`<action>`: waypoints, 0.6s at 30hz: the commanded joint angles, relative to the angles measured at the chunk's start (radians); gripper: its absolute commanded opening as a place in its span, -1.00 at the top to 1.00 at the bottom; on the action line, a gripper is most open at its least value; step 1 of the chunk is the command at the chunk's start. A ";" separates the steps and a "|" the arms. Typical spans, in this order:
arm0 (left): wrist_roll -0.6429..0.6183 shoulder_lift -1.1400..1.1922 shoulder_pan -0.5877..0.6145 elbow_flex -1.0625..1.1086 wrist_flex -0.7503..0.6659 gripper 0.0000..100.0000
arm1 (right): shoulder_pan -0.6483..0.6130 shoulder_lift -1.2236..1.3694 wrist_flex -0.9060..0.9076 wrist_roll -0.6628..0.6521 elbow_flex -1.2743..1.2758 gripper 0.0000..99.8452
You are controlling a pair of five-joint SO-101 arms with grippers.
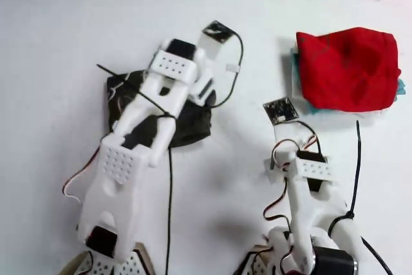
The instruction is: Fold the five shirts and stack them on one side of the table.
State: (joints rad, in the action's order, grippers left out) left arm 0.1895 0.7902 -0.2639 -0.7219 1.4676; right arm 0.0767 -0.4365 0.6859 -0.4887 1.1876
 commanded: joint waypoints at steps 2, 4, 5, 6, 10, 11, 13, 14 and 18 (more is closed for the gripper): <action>0.003 -0.051 -0.002 -0.101 0.112 0.51 | 0.005 -0.022 -0.019 0.008 0.002 0.66; 0.003 -0.071 0.008 -0.176 0.184 0.51 | 0.005 -0.022 -0.019 0.008 0.000 0.66; 0.003 -0.077 0.015 -0.219 0.224 0.51 | 0.005 -0.022 -0.019 0.008 0.000 0.66; 0.003 -0.078 0.025 -0.269 0.265 0.51 | 0.005 -0.022 -0.019 0.008 0.000 0.66; 0.003 -0.112 0.092 -0.352 0.324 0.51 | 0.005 -0.022 -0.019 0.008 0.000 0.66; 0.003 -0.135 0.115 -0.346 0.322 0.51 | 0.005 -0.022 -0.019 0.008 0.000 0.66; 0.003 -0.195 0.150 -0.317 0.322 0.51 | 0.005 -0.022 -0.019 0.008 0.000 0.65; 0.003 -0.241 0.169 -0.292 0.324 0.51 | 0.005 -0.022 -0.019 0.009 0.000 0.65; 0.011 -0.511 0.275 -0.048 0.322 0.51 | 0.005 -0.022 -0.019 0.009 -0.003 0.65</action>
State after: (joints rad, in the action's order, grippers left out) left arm 0.1895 0.5201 -0.0690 -0.9060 1.7699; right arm 0.0767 -0.4365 0.6859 -0.4887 1.1876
